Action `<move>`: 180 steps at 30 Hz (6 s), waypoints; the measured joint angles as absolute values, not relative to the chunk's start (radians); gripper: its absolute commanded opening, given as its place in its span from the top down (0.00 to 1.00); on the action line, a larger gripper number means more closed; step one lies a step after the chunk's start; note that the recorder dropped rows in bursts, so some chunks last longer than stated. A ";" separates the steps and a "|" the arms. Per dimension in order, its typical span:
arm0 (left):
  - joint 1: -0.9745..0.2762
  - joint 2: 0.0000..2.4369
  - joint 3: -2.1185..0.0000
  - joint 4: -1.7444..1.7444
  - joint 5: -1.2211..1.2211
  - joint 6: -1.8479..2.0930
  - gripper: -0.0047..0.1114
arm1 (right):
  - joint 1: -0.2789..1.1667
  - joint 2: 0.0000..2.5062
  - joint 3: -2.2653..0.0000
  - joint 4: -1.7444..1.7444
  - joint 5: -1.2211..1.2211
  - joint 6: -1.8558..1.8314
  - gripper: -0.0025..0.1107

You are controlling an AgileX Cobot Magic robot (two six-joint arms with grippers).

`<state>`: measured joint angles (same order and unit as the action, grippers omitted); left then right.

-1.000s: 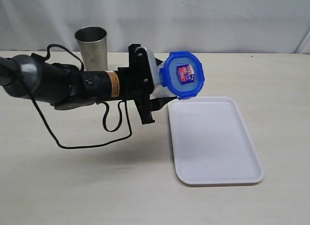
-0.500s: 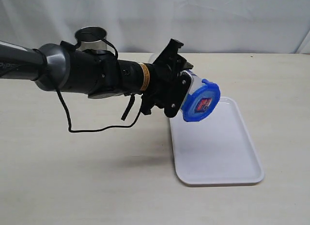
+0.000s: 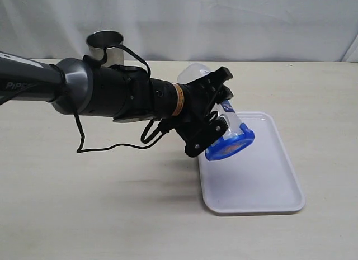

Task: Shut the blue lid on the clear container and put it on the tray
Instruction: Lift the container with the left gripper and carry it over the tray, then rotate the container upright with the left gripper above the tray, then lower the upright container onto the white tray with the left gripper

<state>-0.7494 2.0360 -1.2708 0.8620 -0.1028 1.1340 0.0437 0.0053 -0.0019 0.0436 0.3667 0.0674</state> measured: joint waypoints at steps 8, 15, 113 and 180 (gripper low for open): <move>-0.800 2.036 -1.271 0.866 -0.089 1.231 0.96 | 0.044 0.005 -0.002 0.044 0.367 0.067 0.94; -0.804 2.036 -1.271 0.866 -0.070 1.235 0.96 | 0.044 0.005 -0.002 0.044 0.367 0.067 0.94; -0.812 2.422 -1.305 0.544 -0.987 -0.339 0.96 | 0.044 0.005 -0.002 0.044 0.367 0.067 0.94; -0.704 2.464 -1.334 0.862 -1.024 -0.421 0.21 | 0.044 0.005 -0.002 0.044 0.367 0.067 0.94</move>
